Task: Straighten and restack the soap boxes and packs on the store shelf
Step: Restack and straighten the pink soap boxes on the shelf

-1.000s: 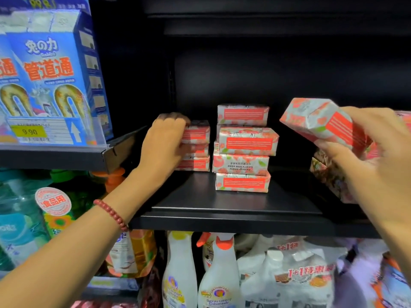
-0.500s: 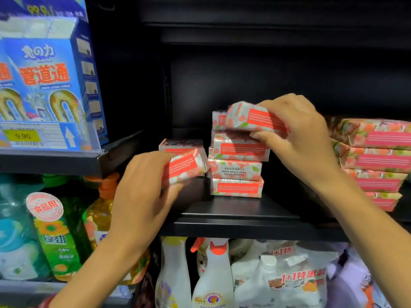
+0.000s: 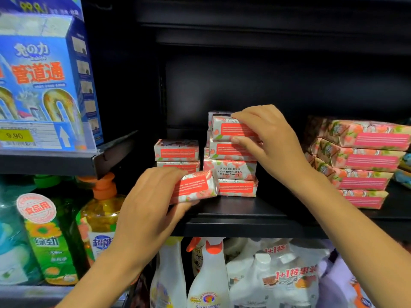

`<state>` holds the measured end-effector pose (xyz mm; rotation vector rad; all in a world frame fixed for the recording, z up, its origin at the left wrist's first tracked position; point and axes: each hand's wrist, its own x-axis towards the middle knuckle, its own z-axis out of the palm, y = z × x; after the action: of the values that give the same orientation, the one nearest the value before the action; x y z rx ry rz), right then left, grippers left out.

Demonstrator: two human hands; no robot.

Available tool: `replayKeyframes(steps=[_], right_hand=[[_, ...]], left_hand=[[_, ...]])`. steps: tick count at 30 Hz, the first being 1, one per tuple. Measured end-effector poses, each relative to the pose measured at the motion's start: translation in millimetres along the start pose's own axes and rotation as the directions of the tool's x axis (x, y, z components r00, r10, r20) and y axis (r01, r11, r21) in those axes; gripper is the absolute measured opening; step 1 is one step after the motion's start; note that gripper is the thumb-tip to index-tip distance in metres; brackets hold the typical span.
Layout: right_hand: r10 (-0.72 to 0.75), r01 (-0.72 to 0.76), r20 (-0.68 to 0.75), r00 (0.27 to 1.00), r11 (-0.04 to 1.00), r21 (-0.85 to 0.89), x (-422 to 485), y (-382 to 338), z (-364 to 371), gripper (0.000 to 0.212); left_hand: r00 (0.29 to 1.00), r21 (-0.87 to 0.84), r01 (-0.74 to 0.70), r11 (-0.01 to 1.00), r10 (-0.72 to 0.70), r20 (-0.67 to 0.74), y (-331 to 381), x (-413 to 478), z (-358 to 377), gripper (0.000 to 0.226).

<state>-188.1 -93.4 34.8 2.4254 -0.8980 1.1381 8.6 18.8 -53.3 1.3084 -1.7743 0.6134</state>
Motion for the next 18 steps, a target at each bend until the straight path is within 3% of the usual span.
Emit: replayKeyframes(steps=[7, 11, 13, 16, 18], right_hand=[[-0.023, 0.024, -0.01, 1.0, 1.0, 0.011, -1.6, 1.4, -0.7, 0.048], [-0.016, 0.023, -0.167, 0.986, 0.999, 0.039, -25.8, 5.0, -11.8, 0.045], [0.02, -0.003, -0.176, 0.984, 0.995, 0.097, -45.5, 7.6, -17.9, 0.039], [0.103, -0.114, 0.065, 0.993, 0.976, 0.186, -76.8, 13.3, -25.8, 0.038], [0.153, -0.227, 0.304, 0.94, 0.947, 0.227, -94.3, 15.4, -28.7, 0.058]], left_hand=[[0.993, -0.001, -0.103, 0.995, 0.103, 0.059, 10.3, 3.0, 7.7, 0.047], [0.979, 0.042, -0.193, 0.98, 0.189, 0.08, 20.8, 9.1, 17.1, 0.046], [0.971, 0.045, -0.225, 0.973, 0.22, 0.092, 26.2, 12.1, 21.8, 0.045], [0.972, 0.007, -0.195, 0.981, 0.192, 0.138, 33.0, 15.9, 26.4, 0.047], [0.973, -0.037, -0.162, 0.986, 0.165, 0.16, 36.2, 17.3, 28.3, 0.049]])
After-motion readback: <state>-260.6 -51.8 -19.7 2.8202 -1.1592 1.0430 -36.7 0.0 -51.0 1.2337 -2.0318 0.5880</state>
